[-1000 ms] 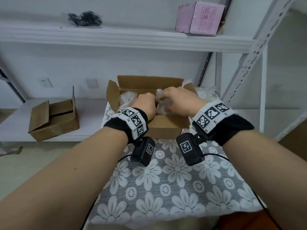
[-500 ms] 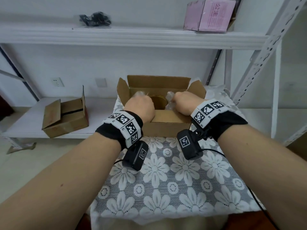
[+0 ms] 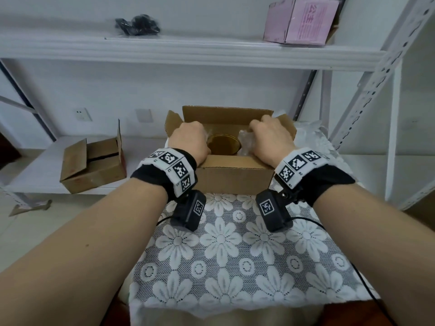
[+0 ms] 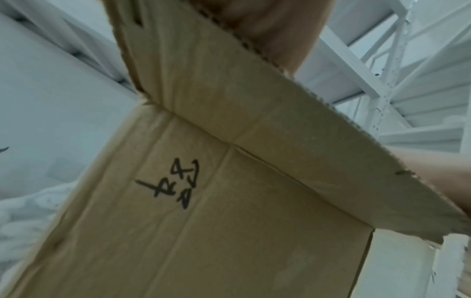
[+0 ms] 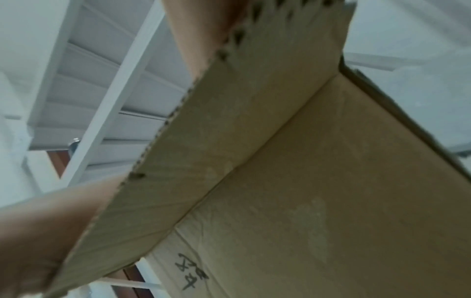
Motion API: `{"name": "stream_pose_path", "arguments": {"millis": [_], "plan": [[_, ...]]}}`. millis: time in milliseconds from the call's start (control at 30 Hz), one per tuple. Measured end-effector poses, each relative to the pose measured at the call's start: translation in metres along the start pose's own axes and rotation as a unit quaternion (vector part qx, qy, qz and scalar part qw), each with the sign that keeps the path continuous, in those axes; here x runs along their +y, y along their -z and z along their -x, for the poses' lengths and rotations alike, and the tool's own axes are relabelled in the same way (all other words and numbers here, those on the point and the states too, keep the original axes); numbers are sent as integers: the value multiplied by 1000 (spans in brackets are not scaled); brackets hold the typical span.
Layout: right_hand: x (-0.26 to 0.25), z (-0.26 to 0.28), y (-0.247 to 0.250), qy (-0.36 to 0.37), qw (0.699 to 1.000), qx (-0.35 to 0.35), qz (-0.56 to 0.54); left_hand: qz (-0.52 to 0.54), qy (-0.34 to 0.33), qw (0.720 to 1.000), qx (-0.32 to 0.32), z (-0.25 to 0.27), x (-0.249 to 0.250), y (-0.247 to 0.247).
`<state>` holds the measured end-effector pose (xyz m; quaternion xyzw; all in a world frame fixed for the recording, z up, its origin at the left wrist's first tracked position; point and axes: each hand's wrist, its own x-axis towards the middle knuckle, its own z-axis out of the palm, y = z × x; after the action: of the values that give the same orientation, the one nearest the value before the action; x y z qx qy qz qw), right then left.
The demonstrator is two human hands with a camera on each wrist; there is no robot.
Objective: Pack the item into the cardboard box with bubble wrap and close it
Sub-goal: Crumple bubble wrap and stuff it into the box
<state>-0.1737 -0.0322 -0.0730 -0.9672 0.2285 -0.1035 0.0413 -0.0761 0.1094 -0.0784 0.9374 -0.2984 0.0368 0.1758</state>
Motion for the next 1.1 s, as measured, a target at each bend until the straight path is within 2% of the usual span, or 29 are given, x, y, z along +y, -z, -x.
{"name": "stream_pose_path", "arguments": {"millis": [33, 100, 233, 300, 367, 500, 567, 633, 733, 833, 933, 967, 1033, 1067, 1100], "plan": [[0, 3, 3, 5, 1000, 29, 5, 2, 1, 1000, -2, 0, -1, -1], [-1, 7, 8, 11, 999, 30, -31, -6, -1, 1000, -12, -3, -2, -5], [-7, 14, 6, 24, 994, -85, -70, -2, 6, 997, -77, -7, -4, -10], [-10, 17, 5, 21, 993, -102, -57, 15, 15, 995, -93, -11, -4, -11], [-12, 18, 6, 9, 992, -120, -46, 26, 27, 996, -86, -14, -4, -12], [-12, 14, 5, -7, 981, -191, -44, 1, 26, 999, -27, -14, -2, -13], [-10, 8, -4, -9, 977, -211, -30, -2, 20, 1000, -23, -10, -2, -13], [-10, 2, -12, -8, 974, -227, -8, -50, 4, 998, -25, -6, 0, -13], [-10, -5, -15, -14, 966, -257, -11, -102, -8, 992, -71, 4, 7, -14], [-12, -7, -12, -33, 960, -277, -29, -89, -19, 987, -135, 7, 8, -14], [-11, -1, -7, -29, 964, -261, -51, -45, -15, 989, -142, 7, 5, -13], [-9, 2, -4, -26, 970, -232, -65, -24, -18, 992, -122, 9, 4, -13], [-6, 9, -2, -10, 988, -124, -90, 6, -56, 998, -39, 11, 0, -16], [-4, 10, -3, -1, 993, -78, -94, 11, -82, 996, -20, 11, -3, -18], [-4, 11, -3, 5, 993, -69, -95, 12, -100, 994, -32, 11, -4, -19]]}}
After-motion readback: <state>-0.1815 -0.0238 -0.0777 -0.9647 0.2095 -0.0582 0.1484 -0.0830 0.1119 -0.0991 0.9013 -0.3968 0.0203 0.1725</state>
